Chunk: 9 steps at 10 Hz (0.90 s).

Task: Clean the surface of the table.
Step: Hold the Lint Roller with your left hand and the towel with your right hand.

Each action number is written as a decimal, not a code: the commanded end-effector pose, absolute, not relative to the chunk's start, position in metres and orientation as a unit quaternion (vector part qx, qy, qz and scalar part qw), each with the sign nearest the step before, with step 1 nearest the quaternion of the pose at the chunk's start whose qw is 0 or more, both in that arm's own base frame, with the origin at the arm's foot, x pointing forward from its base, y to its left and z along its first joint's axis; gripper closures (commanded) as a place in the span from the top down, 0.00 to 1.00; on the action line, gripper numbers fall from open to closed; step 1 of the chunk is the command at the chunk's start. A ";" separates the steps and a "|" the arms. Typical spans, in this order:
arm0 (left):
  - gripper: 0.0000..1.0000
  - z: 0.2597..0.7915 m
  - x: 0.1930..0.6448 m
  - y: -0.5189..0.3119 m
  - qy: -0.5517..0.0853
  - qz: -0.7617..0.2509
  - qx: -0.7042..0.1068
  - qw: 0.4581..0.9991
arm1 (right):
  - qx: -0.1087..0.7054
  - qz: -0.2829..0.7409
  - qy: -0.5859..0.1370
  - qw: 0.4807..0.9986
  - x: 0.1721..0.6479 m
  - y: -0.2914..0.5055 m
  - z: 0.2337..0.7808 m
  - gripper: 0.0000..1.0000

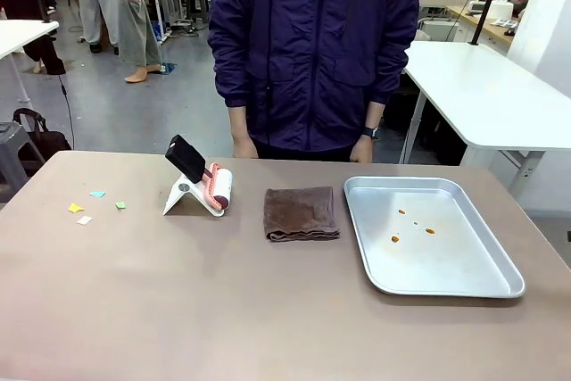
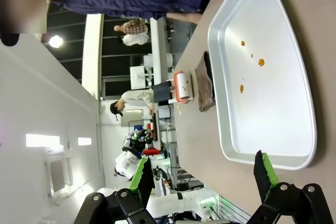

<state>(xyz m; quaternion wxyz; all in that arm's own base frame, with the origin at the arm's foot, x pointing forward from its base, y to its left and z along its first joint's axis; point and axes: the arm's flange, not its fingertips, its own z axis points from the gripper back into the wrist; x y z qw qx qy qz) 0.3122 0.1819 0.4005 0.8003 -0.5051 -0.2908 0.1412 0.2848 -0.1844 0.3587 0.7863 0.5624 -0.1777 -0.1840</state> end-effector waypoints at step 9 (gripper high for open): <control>1.00 0.495 0.378 0.065 -0.270 -0.049 -0.465 0.842 | 0.362 -0.026 -0.194 0.911 0.335 -0.022 0.444 1.00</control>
